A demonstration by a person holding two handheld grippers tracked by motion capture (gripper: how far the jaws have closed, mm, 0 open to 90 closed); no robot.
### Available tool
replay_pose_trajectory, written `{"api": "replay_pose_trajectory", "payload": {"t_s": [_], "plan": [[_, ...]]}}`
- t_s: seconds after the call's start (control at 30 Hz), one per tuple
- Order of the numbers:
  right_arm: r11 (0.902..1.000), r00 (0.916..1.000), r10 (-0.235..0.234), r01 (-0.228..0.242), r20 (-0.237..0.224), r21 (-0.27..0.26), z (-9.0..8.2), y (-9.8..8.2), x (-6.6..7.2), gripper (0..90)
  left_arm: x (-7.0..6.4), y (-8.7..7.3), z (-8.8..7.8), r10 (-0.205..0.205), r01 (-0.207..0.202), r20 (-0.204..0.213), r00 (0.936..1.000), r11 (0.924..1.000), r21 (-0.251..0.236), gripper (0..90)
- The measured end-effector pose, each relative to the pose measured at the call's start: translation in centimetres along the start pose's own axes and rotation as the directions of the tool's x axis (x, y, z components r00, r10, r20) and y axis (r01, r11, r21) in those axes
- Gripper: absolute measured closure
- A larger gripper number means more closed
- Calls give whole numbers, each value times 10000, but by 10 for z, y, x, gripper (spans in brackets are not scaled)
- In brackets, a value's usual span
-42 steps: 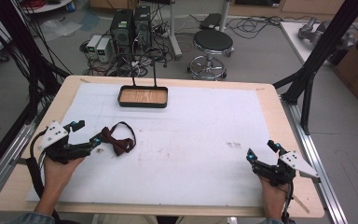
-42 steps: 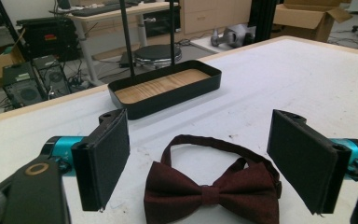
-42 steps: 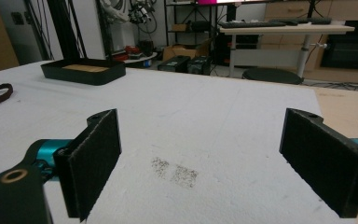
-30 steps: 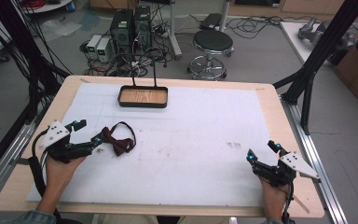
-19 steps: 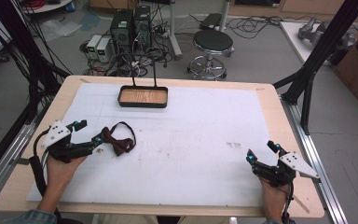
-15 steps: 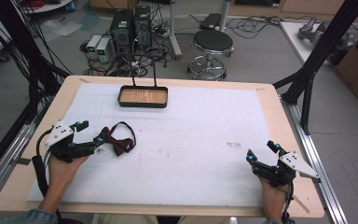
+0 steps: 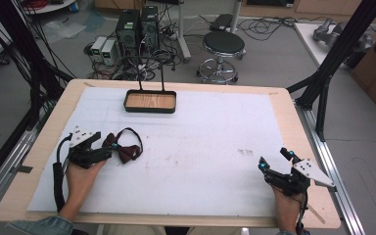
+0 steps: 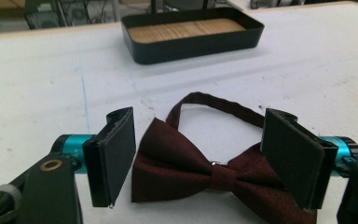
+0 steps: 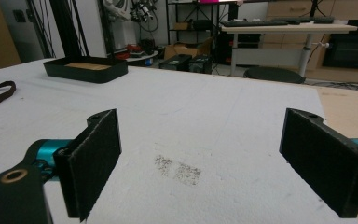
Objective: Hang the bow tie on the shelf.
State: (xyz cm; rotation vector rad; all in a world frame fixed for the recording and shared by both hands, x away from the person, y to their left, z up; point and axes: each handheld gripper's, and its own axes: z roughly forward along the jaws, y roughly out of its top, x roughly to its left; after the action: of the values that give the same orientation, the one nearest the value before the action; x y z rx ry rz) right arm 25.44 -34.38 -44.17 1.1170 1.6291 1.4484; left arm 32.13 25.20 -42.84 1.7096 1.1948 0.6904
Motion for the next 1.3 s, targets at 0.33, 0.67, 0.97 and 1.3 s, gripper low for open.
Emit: {"api": "replay_pose_trajectory", "payload": {"t_s": [0.33, 0.67, 0.97, 1.3], "plan": [[10000, 10000, -21, 21, -51, -1, 0, 0, 0, 116, -4, -4, 16, -582, 635, -523, 9969, 9925, 1048, 289], [10000, 10000, -46, 47, -57, 22, 0, 0, 0, 116, 2, -7, 25, -1269, 1291, -238, 9916, 9761, 1749, 371], [10000, 10000, -33, 33, -52, 21, 0, 0, 0, 116, 2, -7, 24, -1410, 1384, 17, 9900, 9745, 1766, 564], [10000, 10000, -72, 72, -53, 27, 0, 0, 0, 116, 4, -5, 18, -1484, 1464, 54, 9889, 9801, 1339, 830]]}}
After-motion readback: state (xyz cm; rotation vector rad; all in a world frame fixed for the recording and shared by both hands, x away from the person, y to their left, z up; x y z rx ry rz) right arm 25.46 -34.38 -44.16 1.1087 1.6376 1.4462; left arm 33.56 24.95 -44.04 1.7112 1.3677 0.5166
